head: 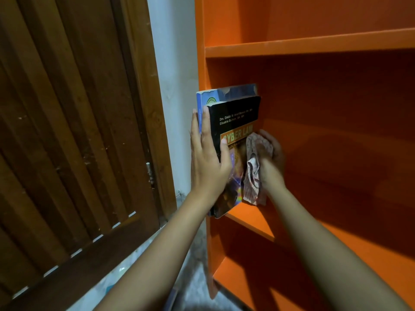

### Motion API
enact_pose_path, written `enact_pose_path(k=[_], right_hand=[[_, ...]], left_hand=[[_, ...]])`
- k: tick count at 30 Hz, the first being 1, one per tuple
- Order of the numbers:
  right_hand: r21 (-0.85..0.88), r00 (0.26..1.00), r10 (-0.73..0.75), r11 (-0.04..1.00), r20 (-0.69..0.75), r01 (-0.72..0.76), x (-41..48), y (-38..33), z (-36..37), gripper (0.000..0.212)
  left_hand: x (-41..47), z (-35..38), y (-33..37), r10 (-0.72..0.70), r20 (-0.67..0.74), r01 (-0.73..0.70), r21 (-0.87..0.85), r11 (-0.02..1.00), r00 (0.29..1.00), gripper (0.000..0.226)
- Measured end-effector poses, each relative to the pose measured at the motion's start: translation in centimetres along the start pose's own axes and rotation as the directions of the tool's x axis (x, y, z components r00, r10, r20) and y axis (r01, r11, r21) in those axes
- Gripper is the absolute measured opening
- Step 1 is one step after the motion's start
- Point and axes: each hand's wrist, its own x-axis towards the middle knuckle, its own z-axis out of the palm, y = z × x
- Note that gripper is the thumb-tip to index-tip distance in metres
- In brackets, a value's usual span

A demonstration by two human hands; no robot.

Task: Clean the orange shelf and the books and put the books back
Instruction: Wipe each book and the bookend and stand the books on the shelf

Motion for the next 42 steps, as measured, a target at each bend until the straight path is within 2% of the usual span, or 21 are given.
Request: enact_pose_path(k=[8, 16, 19, 21, 24, 28, 32, 36, 40, 42], right_hand=[[-0.096, 0.999, -0.006, 0.995, -0.044, 0.002, -0.5, -0.6, -0.8, 0.027], [-0.182, 1.0, -0.021, 0.983, -0.007, 0.02, -2.1, -3.5, -1.9, 0.026], [-0.245, 1.0, 0.001, 0.969, 0.006, 0.001, -3.2, -5.5, -2.1, 0.018], [-0.301, 0.996, -0.078, 0.95, 0.031, 0.084, -4.2, -6.5, -2.0, 0.011], [-0.454, 0.965, -0.231, 0.851, 0.126, 0.263, -6.4, -7.2, -1.2, 0.008], [-0.535, 0.92, -0.289, 0.75, 0.265, 0.39, -11.6, -6.1, 0.8, 0.008], [-0.575, 0.881, -0.234, 0.684, 0.41, 0.449, -17.2, -1.5, 2.8, 0.011], [-0.685, 0.883, 0.057, 0.655, 0.465, 0.319, -22.0, 5.0, 4.5, 0.011], [-0.768, 0.786, 0.351, 0.597, 0.508, 0.23, -26.0, 11.7, 5.6, 0.013], [-0.804, 0.739, 0.447, 0.556, 0.504, 0.211, -27.8, 15.3, 6.1, 0.009]], left_hand=[[-0.4, -0.5, 0.1, -0.007, 0.046, 0.004, 0.071, 0.997, 0.999, 0.069], [-0.2, -2.2, 1.6, -0.074, 0.11, 0.064, 0.096, 0.993, 0.991, 0.071], [0.0, -3.5, 2.4, -0.1, 0.12, 0.085, 0.122, 0.989, 0.988, 0.062], [-0.1, -4.7, 2.7, -0.083, 0.122, 0.065, 0.146, 0.987, 0.989, 0.055], [-1.0, -7.0, 2.5, -0.074, 0.158, 0.041, 0.202, 0.979, 0.985, 0.043], [-4.5, -10.4, -0.1, -0.165, 0.267, 0.052, 0.384, 0.922, 0.95, 0.037], [-9.8, -14.0, -4.0, -0.357, 0.339, 0.137, 0.531, 0.836, 0.87, 0.035], [-16.3, -17.2, -8.9, -0.585, 0.383, 0.215, 0.676, 0.705, 0.715, 0.036], [-22.1, -19.8, -13.4, -0.767, 0.354, 0.315, 0.758, 0.571, 0.536, 0.036], [-24.6, -20.7, -15.5, -0.845, 0.317, 0.386, 0.782, 0.49, 0.431, 0.037]])
